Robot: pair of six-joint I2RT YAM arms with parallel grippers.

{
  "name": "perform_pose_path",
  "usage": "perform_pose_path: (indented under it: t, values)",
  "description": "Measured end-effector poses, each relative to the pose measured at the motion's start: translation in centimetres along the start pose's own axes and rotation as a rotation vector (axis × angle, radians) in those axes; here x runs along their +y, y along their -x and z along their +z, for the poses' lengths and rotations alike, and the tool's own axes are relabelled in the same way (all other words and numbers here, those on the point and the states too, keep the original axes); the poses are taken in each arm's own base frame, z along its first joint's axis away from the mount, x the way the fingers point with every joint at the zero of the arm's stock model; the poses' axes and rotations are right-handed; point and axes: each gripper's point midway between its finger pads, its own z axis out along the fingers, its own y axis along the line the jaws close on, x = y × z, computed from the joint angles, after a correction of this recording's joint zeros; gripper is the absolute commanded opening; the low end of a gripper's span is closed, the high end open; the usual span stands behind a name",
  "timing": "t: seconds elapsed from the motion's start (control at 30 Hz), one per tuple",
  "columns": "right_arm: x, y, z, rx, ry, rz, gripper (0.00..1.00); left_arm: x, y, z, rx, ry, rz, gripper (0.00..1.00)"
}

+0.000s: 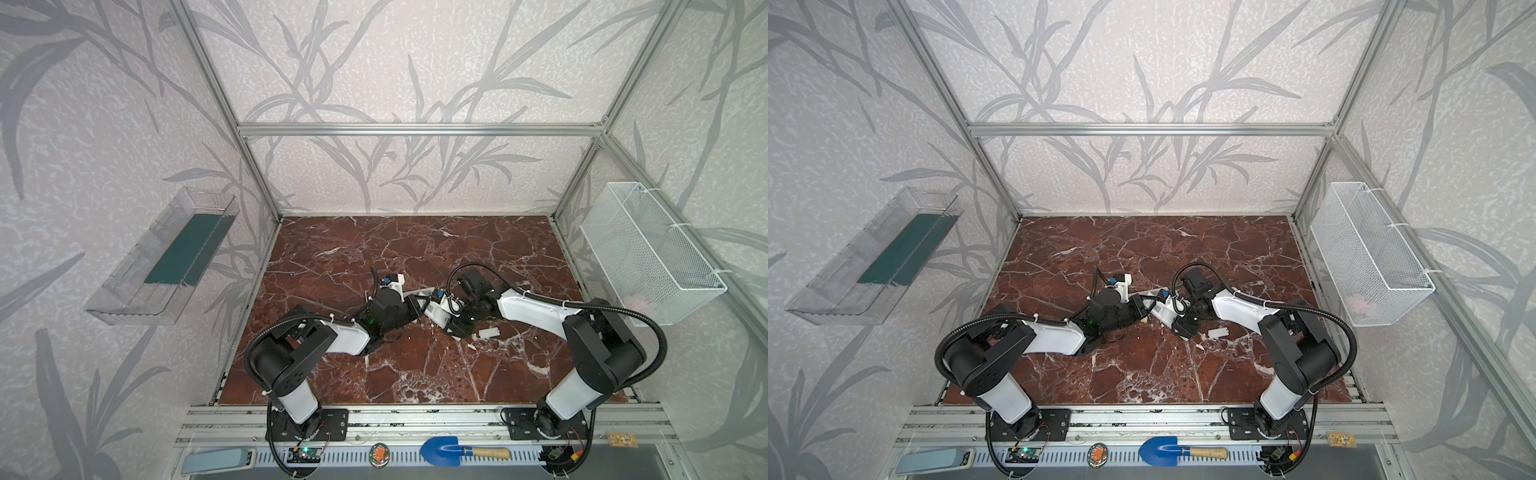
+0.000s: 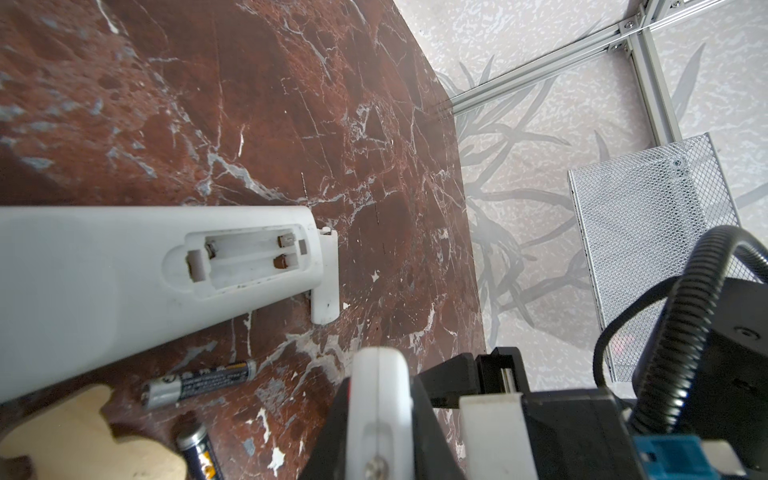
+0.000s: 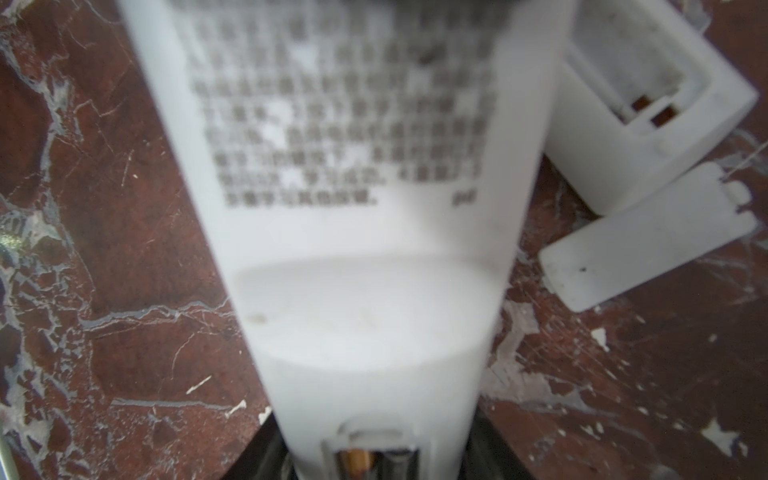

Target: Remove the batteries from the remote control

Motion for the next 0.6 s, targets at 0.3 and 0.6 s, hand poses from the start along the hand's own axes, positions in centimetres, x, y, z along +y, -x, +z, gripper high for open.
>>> perform_pose_path:
  t: [0.3, 0.6]
  values:
    - [-0.4, -0.9, -0.4, 0.006, -0.034, 0.042, 0.31, 0.9, -0.6, -0.6, 0.017, 0.018, -0.011, 0.99]
    - [-0.5, -1.1, -1.2, 0.009, -0.058, 0.064, 0.3, 0.7, 0.8, -3.8, -0.013, 0.053, 0.011, 0.99]
